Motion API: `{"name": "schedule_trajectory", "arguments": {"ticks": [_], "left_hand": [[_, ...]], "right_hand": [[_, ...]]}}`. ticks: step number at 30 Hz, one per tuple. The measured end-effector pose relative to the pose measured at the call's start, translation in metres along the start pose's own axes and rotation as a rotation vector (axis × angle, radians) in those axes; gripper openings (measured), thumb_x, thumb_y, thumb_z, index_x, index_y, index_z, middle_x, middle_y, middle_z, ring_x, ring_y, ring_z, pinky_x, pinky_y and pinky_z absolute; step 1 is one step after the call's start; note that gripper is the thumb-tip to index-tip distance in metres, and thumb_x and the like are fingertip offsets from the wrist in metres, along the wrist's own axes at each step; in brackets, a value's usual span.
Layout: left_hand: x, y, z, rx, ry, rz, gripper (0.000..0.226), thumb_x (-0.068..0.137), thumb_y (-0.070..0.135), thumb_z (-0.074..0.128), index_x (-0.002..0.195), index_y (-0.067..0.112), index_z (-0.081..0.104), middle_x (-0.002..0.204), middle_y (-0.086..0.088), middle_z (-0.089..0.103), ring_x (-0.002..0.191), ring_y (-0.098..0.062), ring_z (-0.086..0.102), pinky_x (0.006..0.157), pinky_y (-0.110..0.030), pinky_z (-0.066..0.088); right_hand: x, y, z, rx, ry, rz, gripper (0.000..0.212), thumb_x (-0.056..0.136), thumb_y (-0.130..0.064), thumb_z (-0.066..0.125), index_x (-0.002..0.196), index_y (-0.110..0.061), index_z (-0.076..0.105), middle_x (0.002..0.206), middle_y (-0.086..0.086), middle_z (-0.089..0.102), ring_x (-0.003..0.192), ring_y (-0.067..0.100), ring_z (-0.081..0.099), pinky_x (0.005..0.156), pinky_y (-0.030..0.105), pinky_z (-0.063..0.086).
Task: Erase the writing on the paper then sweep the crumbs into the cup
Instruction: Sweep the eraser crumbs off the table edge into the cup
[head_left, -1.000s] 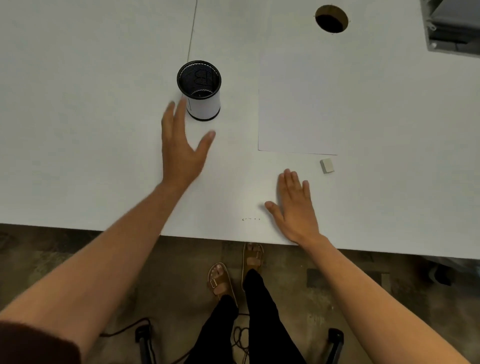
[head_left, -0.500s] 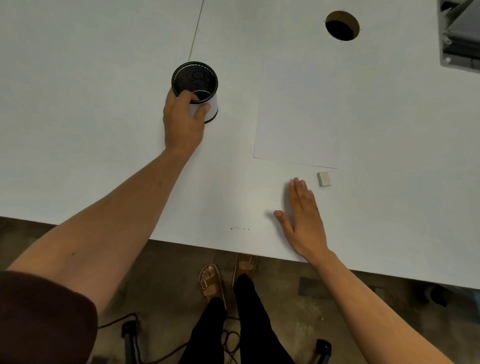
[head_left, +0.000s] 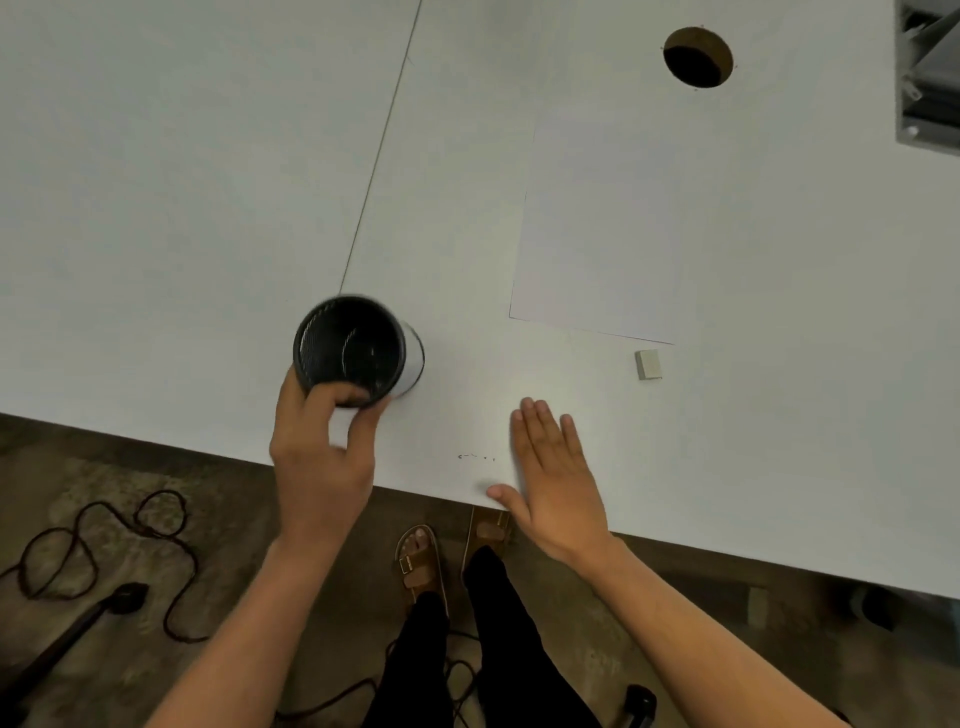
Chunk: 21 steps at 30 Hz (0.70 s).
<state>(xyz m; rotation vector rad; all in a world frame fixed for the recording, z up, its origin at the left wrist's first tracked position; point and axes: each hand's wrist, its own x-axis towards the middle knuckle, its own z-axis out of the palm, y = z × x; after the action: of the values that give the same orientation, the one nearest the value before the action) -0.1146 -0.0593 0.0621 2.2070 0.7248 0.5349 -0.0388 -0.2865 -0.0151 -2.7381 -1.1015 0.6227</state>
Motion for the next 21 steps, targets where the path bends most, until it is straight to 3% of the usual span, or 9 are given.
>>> {"name": "schedule_trajectory", "arguments": {"ticks": [3,6,10,13,17,21], "left_hand": [[-0.033,0.000,-0.022,-0.051,-0.005,-0.067,0.013,0.088,0.017,0.073,0.092,0.008,0.064,0.108,-0.004,0.055,0.093,-0.016,0.056,0.076,-0.006,0.043],[-0.055,0.002,-0.043,-0.089,-0.021,-0.045,0.014,0.088,0.026,0.071,0.091,0.016,0.061,0.105,0.000,0.052,0.093,-0.003,0.054,0.078,-0.008,0.042],[-0.087,-0.007,-0.066,-0.140,-0.136,0.034,0.015,0.083,0.027,0.066,0.087,0.013,0.062,0.103,-0.005,0.054,0.096,-0.011,0.058,0.079,-0.013,0.045],[-0.115,-0.024,-0.076,-0.182,-0.239,0.070,0.013,0.081,0.027,0.068,0.090,0.022,0.061,0.114,-0.010,0.056,0.110,-0.019,0.059,0.089,-0.015,0.045],[-0.149,-0.051,-0.078,-0.227,-0.428,0.080,0.017,0.081,0.029,0.068,0.094,0.033,0.058,0.138,0.002,0.051,0.129,-0.016,0.053,0.101,-0.016,0.041],[-0.167,-0.073,-0.066,-0.249,-0.615,0.018,0.021,0.086,0.033,0.067,0.096,0.044,0.053,0.148,0.010,0.043,0.137,-0.012,0.046,0.104,-0.013,0.037]], "right_hand": [[-0.005,-0.012,0.004,0.061,0.004,-0.017,0.081,0.095,-0.067,0.011,0.152,-0.011,0.000,0.161,0.007,-0.003,0.147,0.018,-0.011,0.119,0.044,-0.003],[-0.007,-0.012,0.004,0.209,0.045,-0.043,0.076,0.096,-0.065,0.008,0.153,-0.016,-0.002,0.161,0.003,-0.006,0.147,0.016,-0.010,0.119,0.043,-0.002],[-0.007,0.009,0.001,0.262,0.169,0.209,0.075,0.097,-0.063,0.010,0.153,-0.015,-0.004,0.161,0.004,-0.007,0.147,0.013,-0.011,0.118,0.030,-0.011],[-0.005,0.015,0.002,0.140,0.147,0.285,0.079,0.094,-0.067,0.005,0.152,-0.013,-0.007,0.160,0.004,-0.011,0.145,0.014,-0.017,0.118,0.034,-0.012],[0.005,-0.006,0.006,0.060,0.096,0.207,0.081,0.095,-0.066,0.004,0.152,-0.010,-0.006,0.159,0.009,-0.010,0.145,0.017,-0.018,0.119,0.041,-0.008],[0.009,-0.033,0.011,0.000,0.028,0.014,0.083,0.094,-0.067,0.004,0.152,-0.009,-0.003,0.160,0.011,-0.007,0.146,0.019,-0.016,0.120,0.044,-0.003]]}}
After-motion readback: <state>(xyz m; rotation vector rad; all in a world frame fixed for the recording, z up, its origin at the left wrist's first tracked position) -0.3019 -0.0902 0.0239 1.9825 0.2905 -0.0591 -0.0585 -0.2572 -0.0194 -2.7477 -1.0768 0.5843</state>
